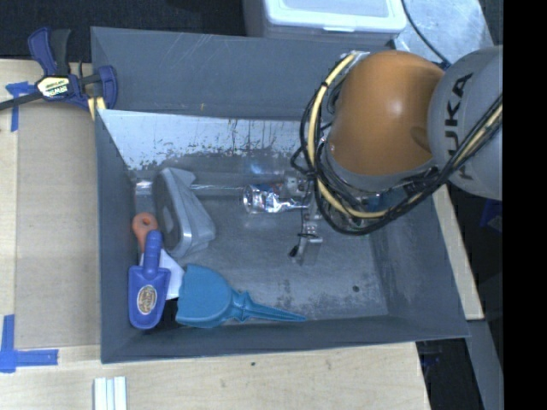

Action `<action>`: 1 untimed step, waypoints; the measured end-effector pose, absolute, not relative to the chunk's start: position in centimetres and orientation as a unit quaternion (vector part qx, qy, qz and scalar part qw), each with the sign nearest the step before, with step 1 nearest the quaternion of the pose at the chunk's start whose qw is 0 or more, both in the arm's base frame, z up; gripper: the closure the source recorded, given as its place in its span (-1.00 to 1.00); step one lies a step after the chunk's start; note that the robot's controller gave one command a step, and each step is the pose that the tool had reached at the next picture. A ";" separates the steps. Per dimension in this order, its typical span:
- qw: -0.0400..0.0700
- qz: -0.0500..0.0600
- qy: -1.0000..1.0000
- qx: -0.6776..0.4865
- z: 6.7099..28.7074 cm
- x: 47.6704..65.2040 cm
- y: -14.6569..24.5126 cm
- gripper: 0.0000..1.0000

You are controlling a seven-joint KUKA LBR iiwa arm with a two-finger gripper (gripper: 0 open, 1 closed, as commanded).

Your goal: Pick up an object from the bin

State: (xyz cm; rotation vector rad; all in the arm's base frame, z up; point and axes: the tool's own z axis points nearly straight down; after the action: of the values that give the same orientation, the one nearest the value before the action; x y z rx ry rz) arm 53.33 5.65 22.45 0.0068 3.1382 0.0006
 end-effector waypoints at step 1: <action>0.002 0.000 1.000 0.002 22.4 53.3 5.6 1.00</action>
Offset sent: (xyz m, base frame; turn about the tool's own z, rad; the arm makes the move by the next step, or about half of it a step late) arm 0.0000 0.0000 0.0000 0.0000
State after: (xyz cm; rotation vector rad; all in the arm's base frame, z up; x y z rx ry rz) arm 53.33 5.65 22.45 0.0069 3.1382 0.0006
